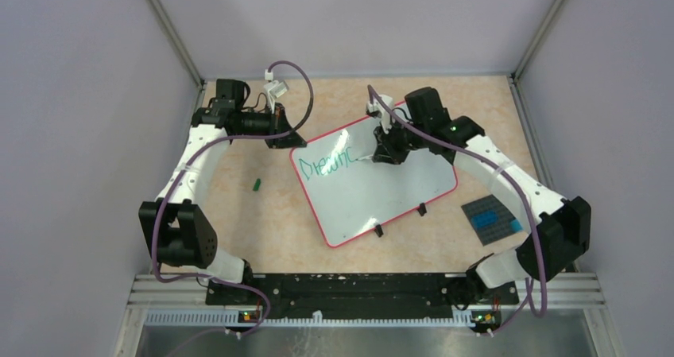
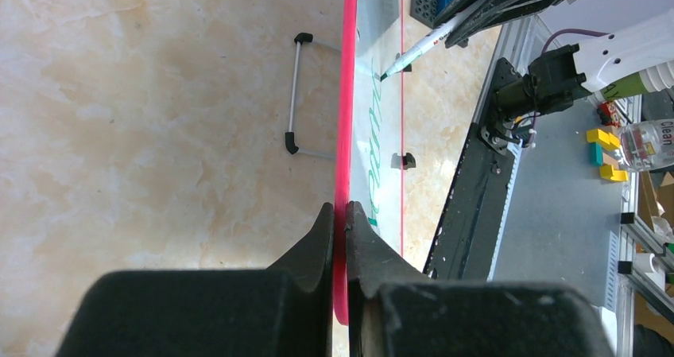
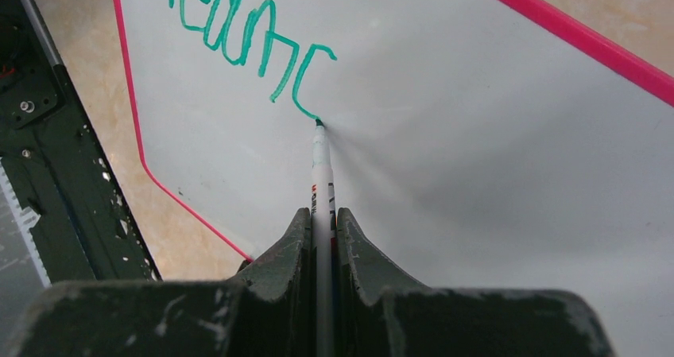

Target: Write a sentence on the whiteboard

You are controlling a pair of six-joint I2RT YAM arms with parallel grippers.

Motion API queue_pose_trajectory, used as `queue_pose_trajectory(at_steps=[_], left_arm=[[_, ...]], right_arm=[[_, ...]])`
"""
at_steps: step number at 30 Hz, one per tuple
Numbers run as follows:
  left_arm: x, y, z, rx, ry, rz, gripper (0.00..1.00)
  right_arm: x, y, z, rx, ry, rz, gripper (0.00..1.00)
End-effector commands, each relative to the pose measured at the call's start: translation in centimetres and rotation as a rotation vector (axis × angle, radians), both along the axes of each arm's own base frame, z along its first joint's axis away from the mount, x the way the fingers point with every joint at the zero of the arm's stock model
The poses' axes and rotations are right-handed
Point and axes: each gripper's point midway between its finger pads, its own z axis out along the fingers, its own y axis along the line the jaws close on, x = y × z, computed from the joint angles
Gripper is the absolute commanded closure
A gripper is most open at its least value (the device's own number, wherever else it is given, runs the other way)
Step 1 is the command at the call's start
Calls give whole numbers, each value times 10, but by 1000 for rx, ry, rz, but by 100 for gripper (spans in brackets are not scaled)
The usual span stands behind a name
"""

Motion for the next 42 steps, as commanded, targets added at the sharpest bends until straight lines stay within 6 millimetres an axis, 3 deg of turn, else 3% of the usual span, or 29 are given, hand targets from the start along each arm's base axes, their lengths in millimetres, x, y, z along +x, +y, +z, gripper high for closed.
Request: queue_pose_trajectory(at_steps=[1,9,15,21,27,34,42], left_arm=[[-15,-7,-4,2,43,-29,100],[-15,-7,-4,3,40,-29,100],[-14,-8,-4,4,39,-27,100],[-16,-7,-4,7,36,-27,100],[-15,-7,-4,10,24,-32,100],[-15,-8,-7,30,13,-38,100],[-15,-10,-6,34,9,-45,100]], right_arm=[[5,-10,-2,-20,-46,-20,100],[-8,4,-13,-11,-9,25,100],[-5,21,5,20,-38,47,100],[-10,25,25,60,-52,73,100],[-18,12,39,108,-21,79,100],[-2,-23,43,105,-44,6,100],[13,-25,40,87,-81,-39,100]])
